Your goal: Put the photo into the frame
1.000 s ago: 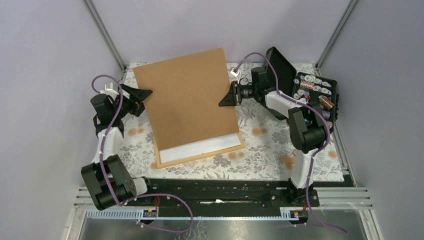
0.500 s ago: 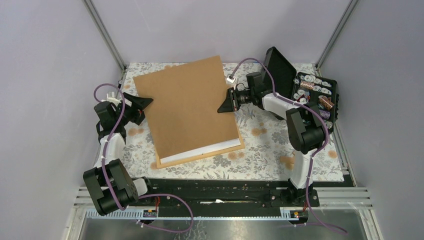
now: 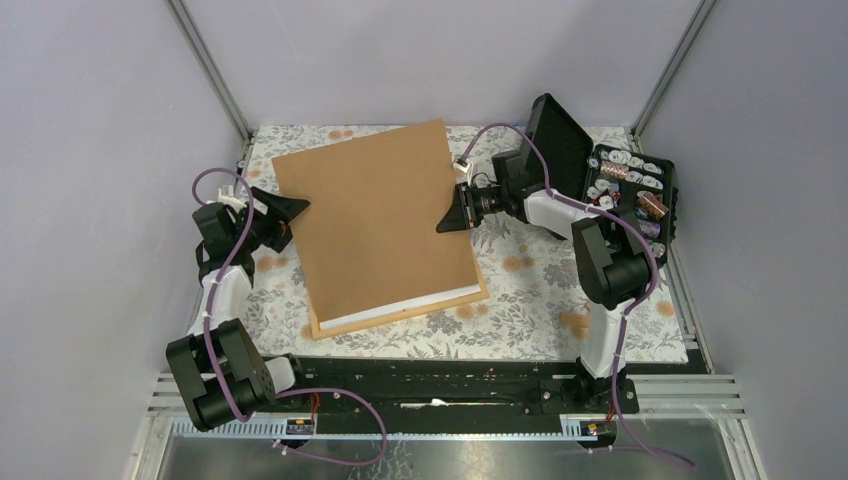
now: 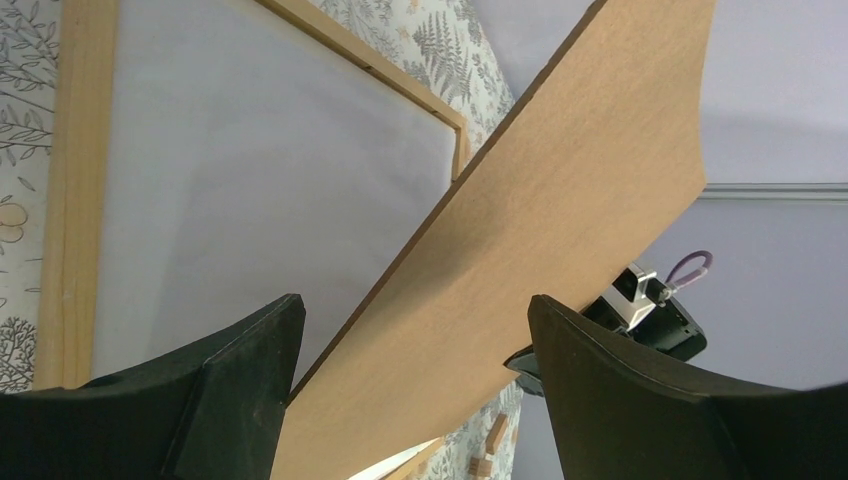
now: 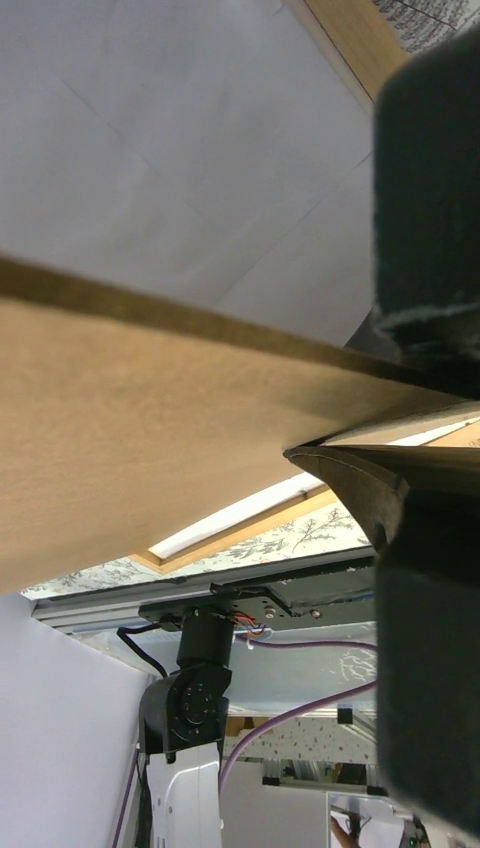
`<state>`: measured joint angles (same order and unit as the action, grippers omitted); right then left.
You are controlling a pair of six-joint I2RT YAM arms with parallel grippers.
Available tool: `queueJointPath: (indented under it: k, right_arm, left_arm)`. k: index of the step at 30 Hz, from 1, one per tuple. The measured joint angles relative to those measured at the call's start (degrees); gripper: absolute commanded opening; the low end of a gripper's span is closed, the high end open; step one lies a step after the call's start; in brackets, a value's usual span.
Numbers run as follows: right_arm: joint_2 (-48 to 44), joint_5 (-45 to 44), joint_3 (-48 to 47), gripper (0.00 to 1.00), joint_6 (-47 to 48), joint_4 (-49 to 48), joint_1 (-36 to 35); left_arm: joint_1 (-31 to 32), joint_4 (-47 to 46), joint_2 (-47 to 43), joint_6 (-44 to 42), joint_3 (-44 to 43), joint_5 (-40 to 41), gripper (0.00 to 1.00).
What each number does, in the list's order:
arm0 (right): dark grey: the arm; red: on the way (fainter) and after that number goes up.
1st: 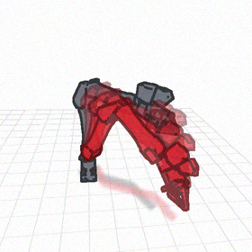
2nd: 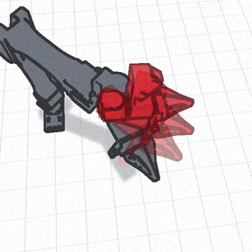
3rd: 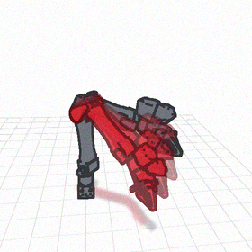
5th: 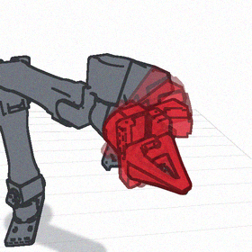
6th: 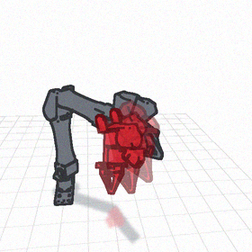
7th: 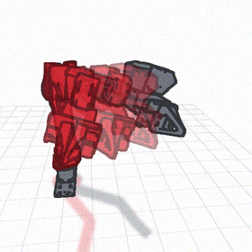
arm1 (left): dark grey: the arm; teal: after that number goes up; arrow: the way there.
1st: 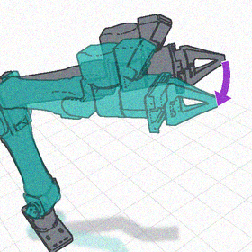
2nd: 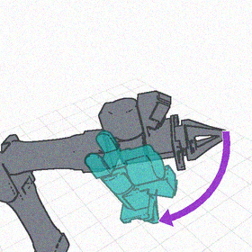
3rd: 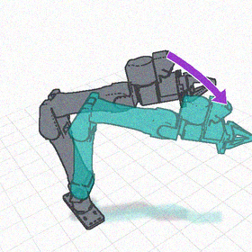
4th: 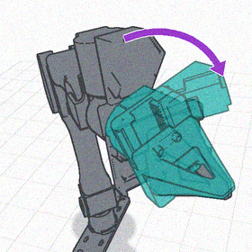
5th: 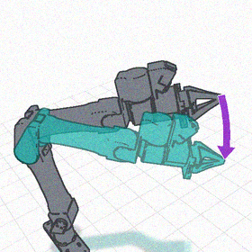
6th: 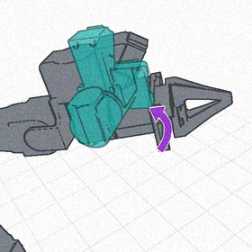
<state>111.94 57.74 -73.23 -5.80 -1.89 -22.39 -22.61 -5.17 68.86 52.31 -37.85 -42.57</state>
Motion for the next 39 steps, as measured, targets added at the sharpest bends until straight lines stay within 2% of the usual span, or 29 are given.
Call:
queueJointPath:
  k: [4,25,39]
  right_arm:
    - [0.0,-1.11,0.04,0.26,-0.2,1.44,-0.02]
    - [1.49,-9.42,0.63,0.35,-2.19,3.21,-2.64]
    - [0.92,-15.91,9.88,0.55,-7.1,-7.26,-4.02]
  left_arm:
    - [0.98,2.16,-0.2,-1.09,-0.02,1.92,0.85]
    - [1.9,5.88,-0.2,-4.9,0.87,6.91,0.86]
    - [2.29,5.73,1.68,-6.23,1.92,7.74,0.87]
